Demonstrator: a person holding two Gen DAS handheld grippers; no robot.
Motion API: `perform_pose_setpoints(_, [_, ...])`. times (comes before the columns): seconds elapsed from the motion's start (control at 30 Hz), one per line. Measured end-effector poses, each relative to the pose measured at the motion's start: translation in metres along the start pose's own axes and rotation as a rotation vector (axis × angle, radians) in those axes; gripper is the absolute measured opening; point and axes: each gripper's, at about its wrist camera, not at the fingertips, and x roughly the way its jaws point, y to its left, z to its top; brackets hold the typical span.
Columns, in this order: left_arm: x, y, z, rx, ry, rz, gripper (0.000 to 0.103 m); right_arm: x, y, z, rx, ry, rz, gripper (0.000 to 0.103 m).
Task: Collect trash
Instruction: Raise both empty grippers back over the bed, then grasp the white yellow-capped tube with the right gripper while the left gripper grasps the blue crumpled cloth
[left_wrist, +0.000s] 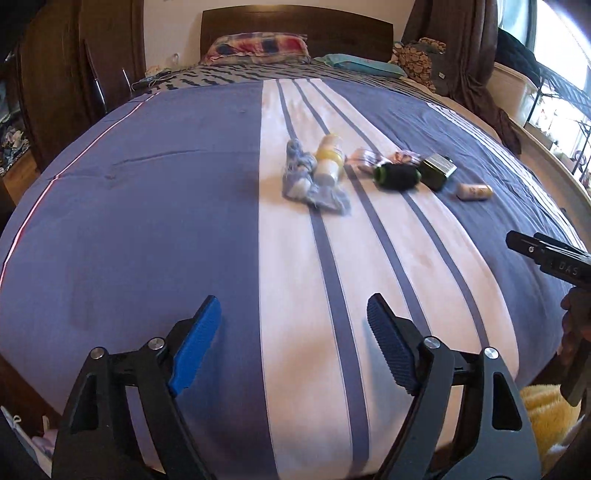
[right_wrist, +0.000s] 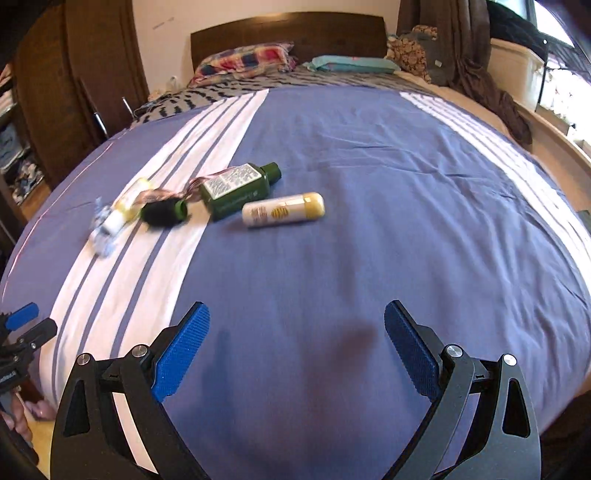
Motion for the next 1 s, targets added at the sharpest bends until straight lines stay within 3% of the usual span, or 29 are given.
perform_pose_setpoints(0.27, [0.039,0.005,0.038,-0.011,0.031,-0.026,0.069,0.049,0.010,0.041,0.012,0.041,-0.083,0.096])
perform_pose_setpoints(0.6, [0.073,-0.001,0.069,0.006,0.037,-0.047,0.063,0.067,0.014,0.056,-0.002,0.045,-0.102,0.095])
perform_pose_setpoints(0.67, [0.077,-0.003,0.074,0.019,0.037,-0.055,0.058,0.068,0.014,0.057,-0.003,0.045,-0.103,0.090])
perform_pose_setpoints(0.83, [0.083,-0.002,0.080,0.042,0.041,-0.058,0.027,0.067,0.010,0.059,0.004,0.033,-0.113,0.069])
perform_pose_setpoints(1.0, [0.075,0.000,0.073,0.053,0.038,-0.050,0.023,0.062,0.008,0.056,-0.001,0.022,-0.100,0.069])
